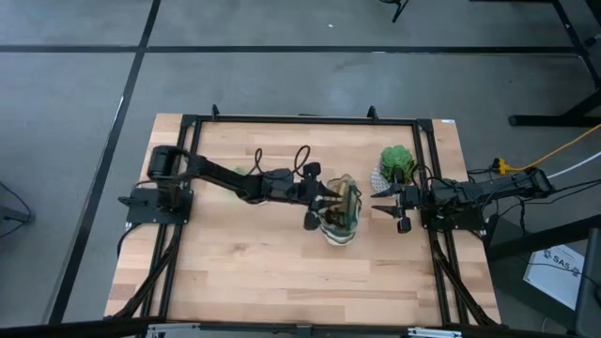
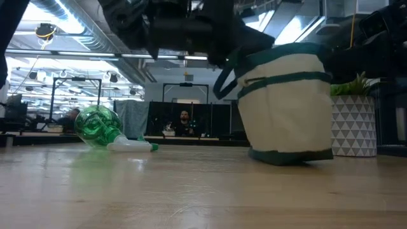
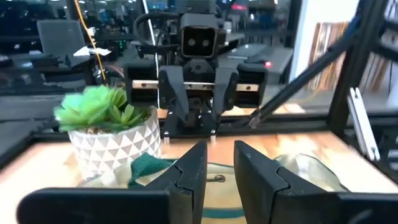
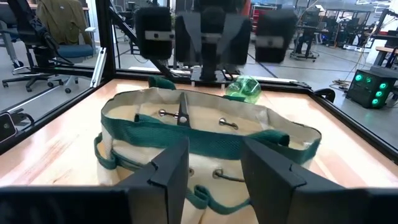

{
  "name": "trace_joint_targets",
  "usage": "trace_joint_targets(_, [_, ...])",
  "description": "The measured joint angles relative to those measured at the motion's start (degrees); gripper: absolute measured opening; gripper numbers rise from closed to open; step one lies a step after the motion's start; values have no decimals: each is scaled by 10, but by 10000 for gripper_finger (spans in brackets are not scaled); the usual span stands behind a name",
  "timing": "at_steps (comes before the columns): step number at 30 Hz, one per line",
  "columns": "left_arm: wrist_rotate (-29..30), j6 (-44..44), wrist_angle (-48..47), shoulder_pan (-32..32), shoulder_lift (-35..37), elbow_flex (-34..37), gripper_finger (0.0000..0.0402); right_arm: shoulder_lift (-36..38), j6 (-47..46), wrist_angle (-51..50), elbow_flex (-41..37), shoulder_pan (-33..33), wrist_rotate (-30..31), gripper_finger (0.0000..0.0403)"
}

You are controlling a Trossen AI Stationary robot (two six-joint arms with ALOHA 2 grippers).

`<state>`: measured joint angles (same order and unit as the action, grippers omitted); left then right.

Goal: Pick & Place Garden tools in Gardening bag
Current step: Put the green spray bottle into the white gardening bag

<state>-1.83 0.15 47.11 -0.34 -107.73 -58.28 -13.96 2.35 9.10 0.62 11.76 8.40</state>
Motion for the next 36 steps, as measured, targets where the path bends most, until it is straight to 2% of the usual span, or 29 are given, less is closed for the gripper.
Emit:
trace_joint_targets(8, [1, 92, -252, -20, 135, 0, 75, 0, 0, 0, 0, 0, 0, 147])
trace_joint_targets(14, [61, 118, -424, -37, 253, 3, 75, 0, 0, 0, 0, 0, 0, 147])
trace_joint_targets(19, [100, 100, -438, -41, 354, 74, 75, 0, 0, 0, 0, 0, 0, 147])
trace_joint_targets(26, [127, 48, -375, -41, 461, 212, 75, 0, 0, 0, 0, 0, 0, 147])
trace_joint_targets(31, [128, 31, -366, -41, 492, 268, 75, 0, 0, 0, 0, 0, 0, 147])
trace_joint_targets(36, [128, 19, -374, -41, 494, 289, 75, 0, 0, 0, 0, 0, 0, 147])
